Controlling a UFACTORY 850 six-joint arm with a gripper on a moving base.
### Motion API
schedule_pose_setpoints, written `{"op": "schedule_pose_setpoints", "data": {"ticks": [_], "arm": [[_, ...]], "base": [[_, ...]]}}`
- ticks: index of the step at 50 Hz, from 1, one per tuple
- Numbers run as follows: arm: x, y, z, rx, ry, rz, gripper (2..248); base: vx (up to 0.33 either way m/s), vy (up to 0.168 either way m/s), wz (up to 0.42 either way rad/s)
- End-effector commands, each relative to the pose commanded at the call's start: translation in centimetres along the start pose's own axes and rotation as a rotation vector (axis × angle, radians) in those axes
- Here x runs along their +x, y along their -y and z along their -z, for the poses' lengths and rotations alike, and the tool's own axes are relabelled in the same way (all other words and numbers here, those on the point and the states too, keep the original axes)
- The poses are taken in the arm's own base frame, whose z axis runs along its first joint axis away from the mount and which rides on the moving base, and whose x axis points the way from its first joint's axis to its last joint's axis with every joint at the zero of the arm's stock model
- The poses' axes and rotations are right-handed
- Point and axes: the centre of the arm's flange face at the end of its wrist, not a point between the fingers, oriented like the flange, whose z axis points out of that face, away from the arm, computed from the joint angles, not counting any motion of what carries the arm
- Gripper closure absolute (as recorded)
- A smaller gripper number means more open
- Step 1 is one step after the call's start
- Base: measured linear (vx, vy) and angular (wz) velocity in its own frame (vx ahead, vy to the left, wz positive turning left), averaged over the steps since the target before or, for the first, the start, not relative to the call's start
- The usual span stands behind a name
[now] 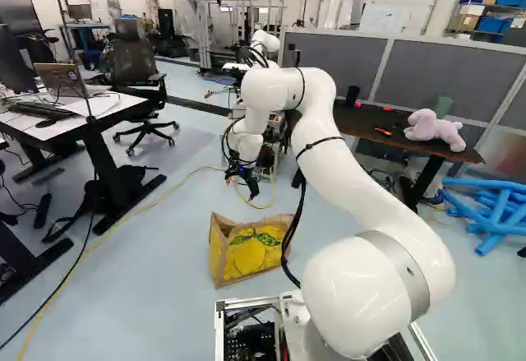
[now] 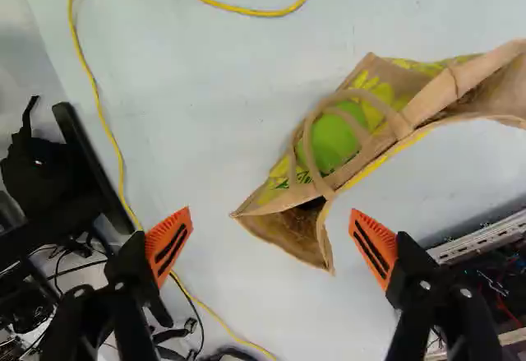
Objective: Pick up the bag on the ground and place it on the table
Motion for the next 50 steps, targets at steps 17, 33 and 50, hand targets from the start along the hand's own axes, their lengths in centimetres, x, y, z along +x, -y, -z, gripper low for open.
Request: {"op": "schedule_pose_setpoints", "data": {"ticks": [17,33,50], "arm": [[0.6,-1.7,-2.2,-0.027,0.063,-0.048,3],[2.0,-3.5,-4.3,-0.046,0.057,-0.062,3],[2.2,-4.6,-6.7,-0.064,0.069,-0.072,3]], "base": [[0.000,0.000,0.000],[0.000,0.000,0.000],[0.000,0.000,0.000]]}}
